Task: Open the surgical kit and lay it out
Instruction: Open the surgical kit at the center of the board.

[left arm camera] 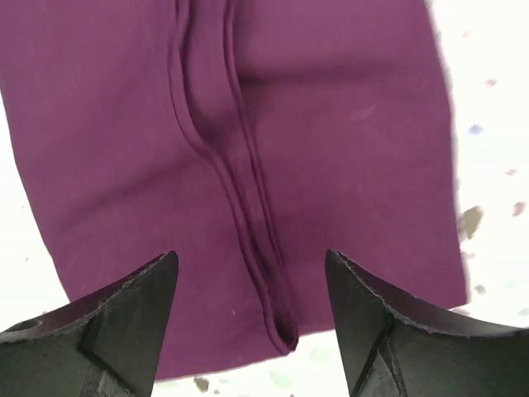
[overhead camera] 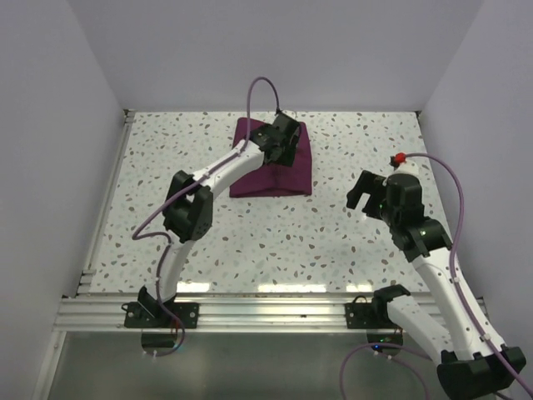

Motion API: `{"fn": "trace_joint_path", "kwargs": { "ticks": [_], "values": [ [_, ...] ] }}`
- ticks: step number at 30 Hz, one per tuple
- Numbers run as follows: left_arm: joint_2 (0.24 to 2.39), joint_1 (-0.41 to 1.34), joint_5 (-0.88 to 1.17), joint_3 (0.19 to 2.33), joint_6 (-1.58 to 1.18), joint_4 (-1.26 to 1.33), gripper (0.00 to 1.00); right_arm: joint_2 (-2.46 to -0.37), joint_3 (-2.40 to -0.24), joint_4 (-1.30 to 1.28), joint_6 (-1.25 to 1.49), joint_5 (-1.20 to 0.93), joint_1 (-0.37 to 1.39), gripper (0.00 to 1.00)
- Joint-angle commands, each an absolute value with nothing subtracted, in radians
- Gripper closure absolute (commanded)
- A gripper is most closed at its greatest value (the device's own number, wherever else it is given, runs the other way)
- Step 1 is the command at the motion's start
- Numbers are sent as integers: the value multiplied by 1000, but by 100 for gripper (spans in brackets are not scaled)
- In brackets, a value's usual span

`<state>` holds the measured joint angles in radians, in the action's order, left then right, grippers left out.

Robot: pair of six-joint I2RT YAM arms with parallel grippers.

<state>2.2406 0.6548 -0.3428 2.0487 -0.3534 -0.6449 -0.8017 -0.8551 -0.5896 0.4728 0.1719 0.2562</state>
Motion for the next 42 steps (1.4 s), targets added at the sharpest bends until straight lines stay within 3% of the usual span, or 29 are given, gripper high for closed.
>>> {"fn": "trace_joint_path", "kwargs": {
  "ticks": [1,12,22,27,28,32,38,42],
  "values": [
    [2241,687,-498,2119,-327,-784,25,-810,-890,-675,431,193,259,2],
    [2232,729,-506,1887,-428,-779,33,-765,-870,-710,390,212,259,2],
    [2266,732,-494,1924,-408,-767,36,-811,-864,-664,426,173,261,1],
    [2267,732,-482,1963,-394,-759,57,-811,-862,-666,423,186,261,2],
    [2272,730,-479,1974,-397,-767,72,-811,-864,-669,422,186,259,2],
    [2273,732,-466,2006,-397,-772,100,-818,-865,-667,419,192,261,2],
    [2212,712,-489,2023,-405,-770,100,-860,-885,-650,419,186,259,2],
    [2096,544,-466,1921,-474,-765,100,-919,-922,-643,420,169,259,2]
  ]
}}
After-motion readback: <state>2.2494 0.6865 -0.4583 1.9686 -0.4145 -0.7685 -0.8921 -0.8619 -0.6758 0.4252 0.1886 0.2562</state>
